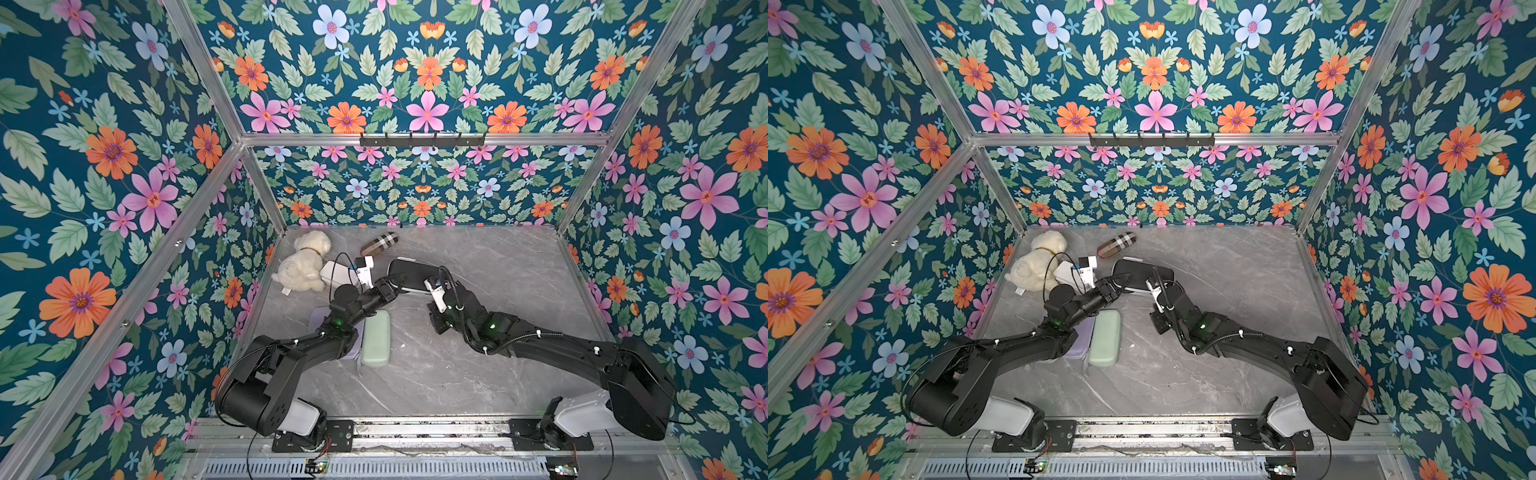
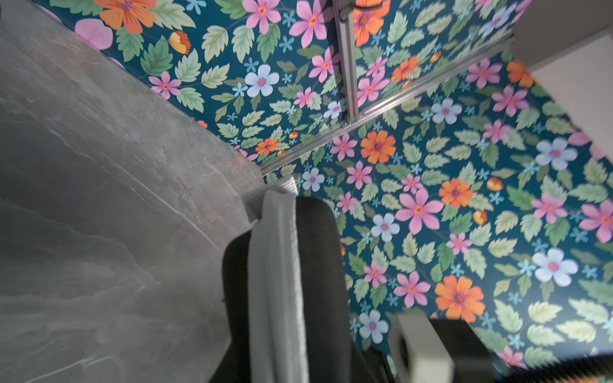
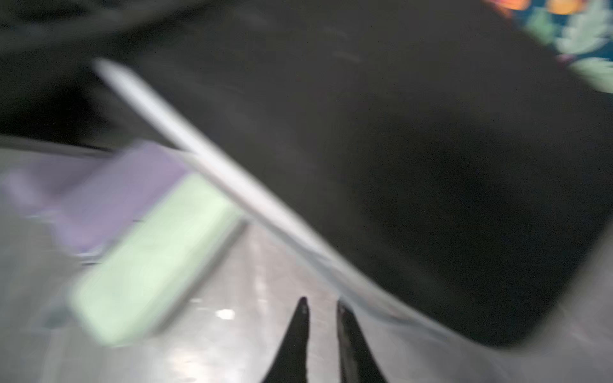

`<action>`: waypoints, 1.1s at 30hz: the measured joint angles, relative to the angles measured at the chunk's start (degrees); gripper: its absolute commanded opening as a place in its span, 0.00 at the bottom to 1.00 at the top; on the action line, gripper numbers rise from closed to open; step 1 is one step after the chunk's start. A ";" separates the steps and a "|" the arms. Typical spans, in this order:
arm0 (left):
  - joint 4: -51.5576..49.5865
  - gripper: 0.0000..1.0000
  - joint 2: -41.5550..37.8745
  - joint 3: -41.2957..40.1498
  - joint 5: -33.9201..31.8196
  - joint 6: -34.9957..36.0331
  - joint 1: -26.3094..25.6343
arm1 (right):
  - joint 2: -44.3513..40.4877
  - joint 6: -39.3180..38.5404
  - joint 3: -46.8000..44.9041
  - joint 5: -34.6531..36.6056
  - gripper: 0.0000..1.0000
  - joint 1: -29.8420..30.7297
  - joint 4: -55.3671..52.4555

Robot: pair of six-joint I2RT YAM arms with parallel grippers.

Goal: Put umbrellas into zippered umbrella sleeves
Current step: Zip the zipper on the umbrella sleeve, then place the umbrella sleeve at the center of the board.

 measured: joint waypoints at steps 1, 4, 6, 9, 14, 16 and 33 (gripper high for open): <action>-0.02 0.00 -0.81 -0.70 0.24 0.02 -0.02 | -1.09 2.34 -0.63 -3.19 0.49 -1.44 0.63; 0.55 0.00 -2.08 -2.23 -4.74 -0.22 0.48 | -6.03 12.57 -6.23 -7.65 0.72 -8.81 1.75; 1.62 0.00 -1.44 -3.56 -7.82 -1.14 -0.37 | -9.42 19.74 -10.01 -10.56 0.79 -11.43 1.70; 4.20 0.00 0.98 -4.76 -10.71 -3.37 -2.89 | -11.58 30.73 -12.87 -14.95 0.83 -12.02 6.08; 8.57 0.00 3.50 -4.96 -16.96 -5.97 -6.80 | -8.68 46.75 -15.58 -17.55 0.83 -12.31 18.05; 9.86 0.00 3.58 -4.76 -17.99 -6.16 -8.31 | -6.38 51.69 -16.28 -17.55 0.82 -12.31 22.84; -1.53 0.56 -3.93 -6.84 -20.02 -1.49 -14.45 | 0.22 61.86 -16.06 -26.05 0.27 -20.61 38.14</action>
